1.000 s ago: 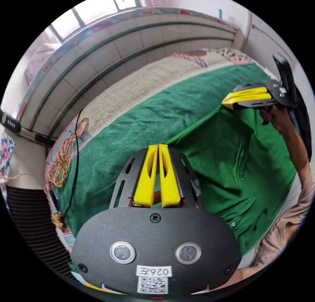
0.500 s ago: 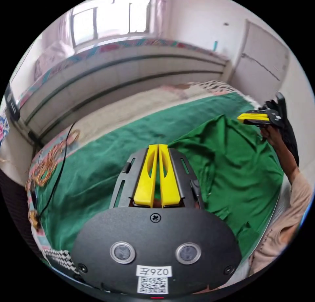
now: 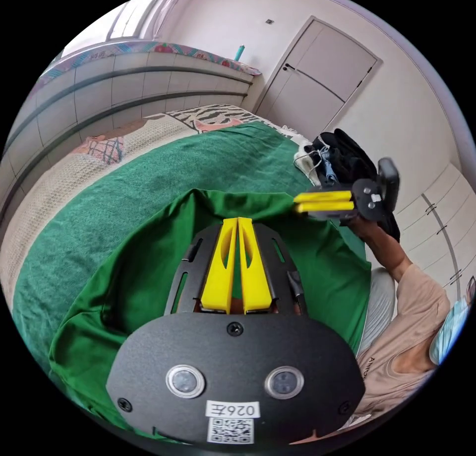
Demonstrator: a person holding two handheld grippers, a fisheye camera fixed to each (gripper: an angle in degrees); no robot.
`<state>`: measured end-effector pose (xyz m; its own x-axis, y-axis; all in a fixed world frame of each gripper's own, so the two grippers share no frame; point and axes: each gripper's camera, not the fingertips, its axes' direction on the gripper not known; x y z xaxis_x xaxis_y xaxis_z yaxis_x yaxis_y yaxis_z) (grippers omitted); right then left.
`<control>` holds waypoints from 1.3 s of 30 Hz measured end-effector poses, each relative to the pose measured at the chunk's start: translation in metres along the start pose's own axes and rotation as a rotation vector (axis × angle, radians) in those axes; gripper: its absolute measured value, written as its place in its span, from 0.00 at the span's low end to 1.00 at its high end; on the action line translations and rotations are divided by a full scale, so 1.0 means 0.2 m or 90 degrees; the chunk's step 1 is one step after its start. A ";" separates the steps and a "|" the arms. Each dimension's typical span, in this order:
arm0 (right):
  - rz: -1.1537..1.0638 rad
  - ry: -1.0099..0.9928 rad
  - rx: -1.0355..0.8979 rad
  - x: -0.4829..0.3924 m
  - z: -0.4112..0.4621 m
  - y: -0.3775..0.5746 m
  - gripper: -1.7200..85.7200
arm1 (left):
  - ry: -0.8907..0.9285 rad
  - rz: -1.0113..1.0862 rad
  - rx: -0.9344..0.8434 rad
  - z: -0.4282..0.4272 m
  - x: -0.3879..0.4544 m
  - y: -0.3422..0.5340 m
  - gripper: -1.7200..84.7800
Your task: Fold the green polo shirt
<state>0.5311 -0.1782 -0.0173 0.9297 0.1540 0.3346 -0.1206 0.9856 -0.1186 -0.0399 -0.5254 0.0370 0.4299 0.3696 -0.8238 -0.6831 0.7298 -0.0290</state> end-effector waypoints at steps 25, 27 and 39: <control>0.231 -0.267 -0.040 0.70 -0.34 0.68 0.14 | -0.041 0.077 -0.276 0.23 0.82 -0.97 0.20; 0.205 -0.269 -0.058 0.67 -0.38 0.69 0.09 | -0.127 0.081 -0.327 0.28 0.89 -1.00 0.17; 0.088 0.022 -0.054 0.41 -0.96 0.61 0.08 | -0.219 0.198 -0.098 -0.28 1.07 -0.67 0.07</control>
<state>0.6590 -0.0595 -0.1846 0.9178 0.2840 0.2775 -0.2200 0.9455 -0.2401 0.1102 -0.5756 -0.1680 0.3434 0.7442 -0.5730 -0.8786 0.4701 0.0840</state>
